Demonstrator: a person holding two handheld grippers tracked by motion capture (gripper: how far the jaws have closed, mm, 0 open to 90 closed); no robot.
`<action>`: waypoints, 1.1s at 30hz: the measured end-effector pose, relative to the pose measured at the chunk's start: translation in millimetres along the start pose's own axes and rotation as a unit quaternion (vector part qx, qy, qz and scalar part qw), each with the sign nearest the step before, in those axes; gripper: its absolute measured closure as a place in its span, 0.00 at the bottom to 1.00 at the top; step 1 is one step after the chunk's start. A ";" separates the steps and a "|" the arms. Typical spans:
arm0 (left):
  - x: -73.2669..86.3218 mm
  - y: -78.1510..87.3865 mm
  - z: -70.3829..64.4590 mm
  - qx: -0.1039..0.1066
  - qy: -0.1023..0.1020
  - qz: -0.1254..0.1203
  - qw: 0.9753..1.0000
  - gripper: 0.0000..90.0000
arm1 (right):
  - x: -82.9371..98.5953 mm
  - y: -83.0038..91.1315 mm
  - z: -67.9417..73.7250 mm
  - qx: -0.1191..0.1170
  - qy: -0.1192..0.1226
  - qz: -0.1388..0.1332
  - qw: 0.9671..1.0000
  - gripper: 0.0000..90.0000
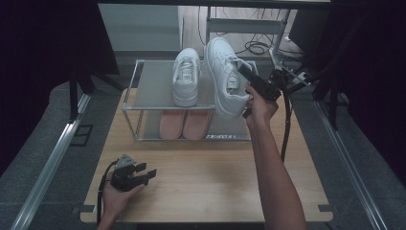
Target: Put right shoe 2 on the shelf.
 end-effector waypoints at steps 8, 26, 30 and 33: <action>0.3 1.2 2.7 0.001 0.005 -0.003 1.000 0.50 | -1.1 -24.2 -0.7 0.027 -0.009 0.001 1.000 0.90; -0.6 4.0 4.7 0.001 0.007 -0.007 1.000 0.50 | 6.9 -54.4 -6.9 0.066 -0.032 -0.001 0.997 0.90; -0.6 5.0 5.4 0.000 0.010 -0.008 1.000 0.50 | 7.5 -61.0 -6.3 0.076 -0.033 -0.001 0.997 0.90; -0.8 5.7 6.2 0.001 0.009 -0.010 1.000 0.50 | 7.7 -66.3 -6.0 0.083 -0.032 -0.003 0.996 0.90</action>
Point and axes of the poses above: each handheld gripper's, and its own axes: y roughly backward along the jaws, x roughly out of its underside, z roughly to its left, the point moved 7 cm from there along -y, roughly forward along the jaws, and after that the axes turned 7 degrees about x, right-handed, at the moved point
